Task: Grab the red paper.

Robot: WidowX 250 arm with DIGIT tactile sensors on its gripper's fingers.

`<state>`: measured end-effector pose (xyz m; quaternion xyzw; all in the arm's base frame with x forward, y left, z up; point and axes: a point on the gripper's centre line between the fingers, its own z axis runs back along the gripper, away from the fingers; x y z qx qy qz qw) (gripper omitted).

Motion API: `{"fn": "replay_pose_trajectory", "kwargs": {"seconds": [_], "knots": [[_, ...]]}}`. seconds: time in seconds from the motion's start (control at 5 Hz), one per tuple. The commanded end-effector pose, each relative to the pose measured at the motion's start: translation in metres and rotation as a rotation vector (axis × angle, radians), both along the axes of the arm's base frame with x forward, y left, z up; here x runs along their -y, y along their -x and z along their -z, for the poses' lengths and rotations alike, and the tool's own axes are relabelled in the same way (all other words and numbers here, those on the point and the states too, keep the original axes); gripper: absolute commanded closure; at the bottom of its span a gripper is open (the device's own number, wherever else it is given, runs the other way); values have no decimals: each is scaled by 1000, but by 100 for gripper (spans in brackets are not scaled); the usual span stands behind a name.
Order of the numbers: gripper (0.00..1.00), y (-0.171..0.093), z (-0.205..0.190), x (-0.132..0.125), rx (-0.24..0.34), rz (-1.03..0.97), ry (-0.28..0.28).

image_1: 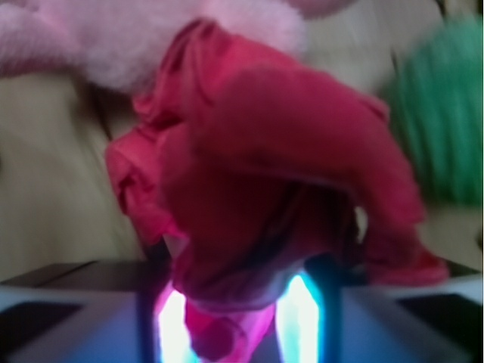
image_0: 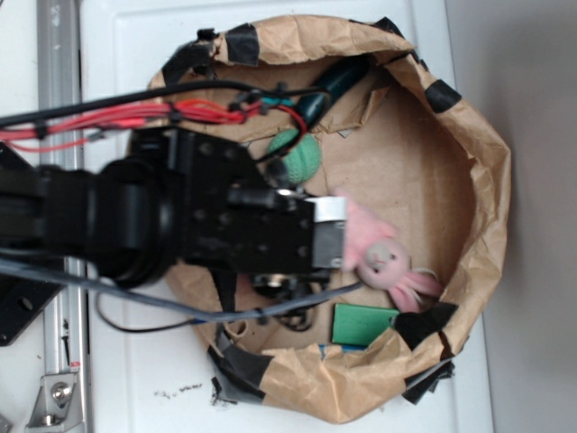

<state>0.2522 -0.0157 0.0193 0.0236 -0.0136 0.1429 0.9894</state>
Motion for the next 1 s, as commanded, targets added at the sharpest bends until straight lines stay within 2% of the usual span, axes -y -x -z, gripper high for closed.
{"fn": "replay_pose_trajectory", "kwargs": {"seconds": [0.0, 0.2, 0.4, 0.6, 0.8], "knots": [[100, -21, -102, 4, 195, 1, 162], [100, -18, -130, -8, 221, -12, 201], [100, -11, -135, -8, 228, 2, 223], [100, -4, -131, 1, 245, -47, 185], [100, -7, -120, 3, 205, -1, 189]]}}
